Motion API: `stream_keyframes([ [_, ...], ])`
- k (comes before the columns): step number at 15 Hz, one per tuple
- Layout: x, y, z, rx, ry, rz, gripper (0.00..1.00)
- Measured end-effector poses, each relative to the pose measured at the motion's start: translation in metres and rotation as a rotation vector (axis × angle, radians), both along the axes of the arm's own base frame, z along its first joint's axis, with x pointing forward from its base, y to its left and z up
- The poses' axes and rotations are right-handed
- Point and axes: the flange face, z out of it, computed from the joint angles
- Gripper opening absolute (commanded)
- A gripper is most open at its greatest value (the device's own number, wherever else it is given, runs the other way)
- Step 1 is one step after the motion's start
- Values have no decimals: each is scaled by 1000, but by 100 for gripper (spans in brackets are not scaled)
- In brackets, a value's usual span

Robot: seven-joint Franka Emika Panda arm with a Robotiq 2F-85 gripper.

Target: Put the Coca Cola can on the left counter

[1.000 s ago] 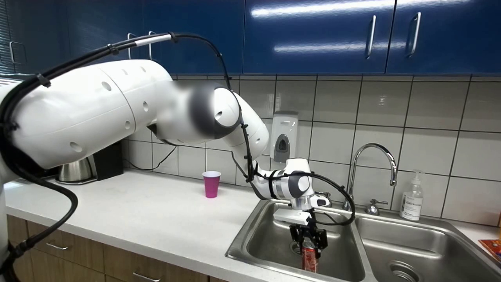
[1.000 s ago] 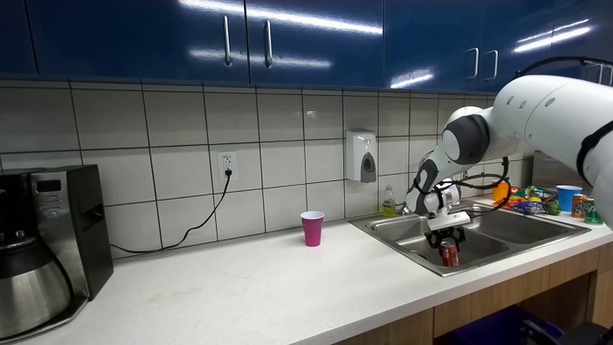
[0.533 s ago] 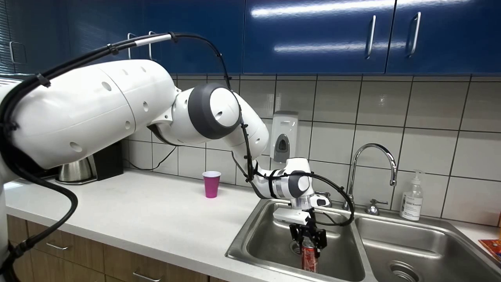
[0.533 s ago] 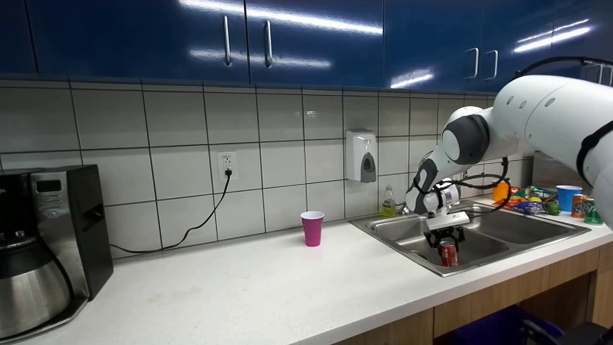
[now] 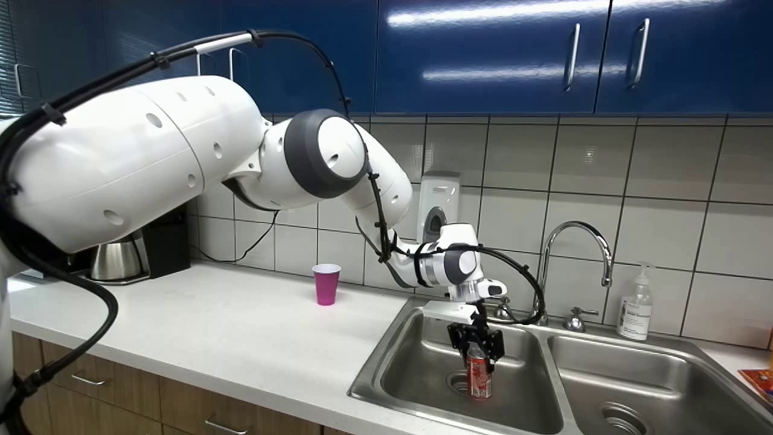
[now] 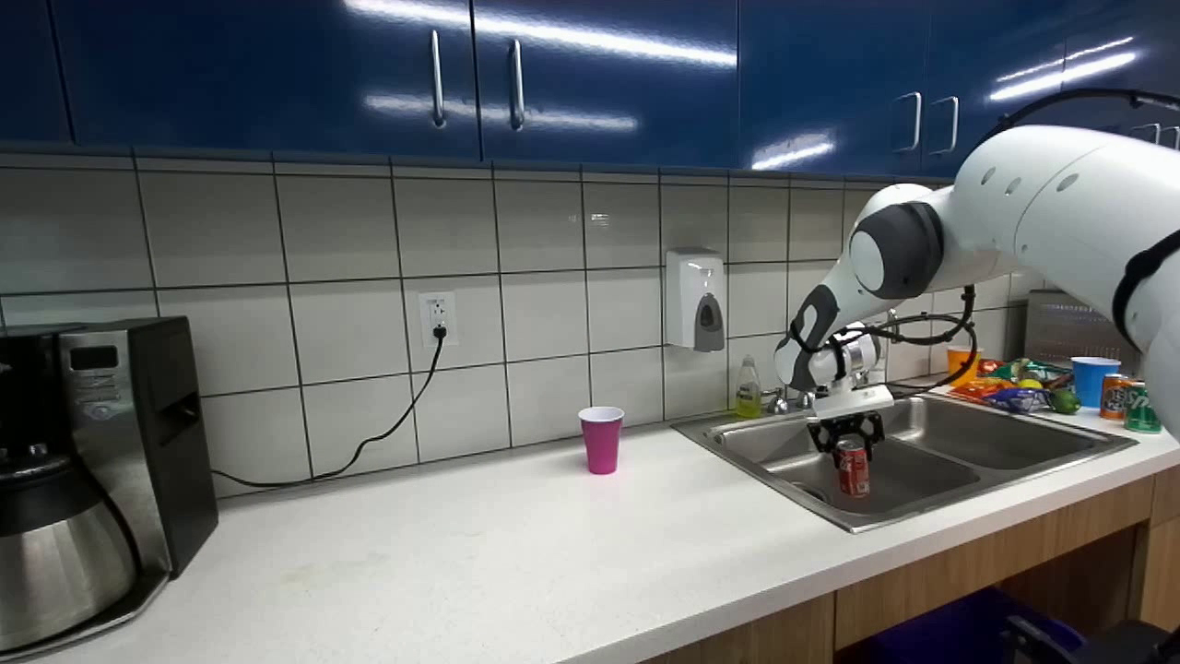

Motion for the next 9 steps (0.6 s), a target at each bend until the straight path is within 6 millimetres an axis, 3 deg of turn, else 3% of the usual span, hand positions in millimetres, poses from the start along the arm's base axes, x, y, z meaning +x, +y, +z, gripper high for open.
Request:
stream_keyframes([
  [9,0,22,79,0,-51,8,41],
])
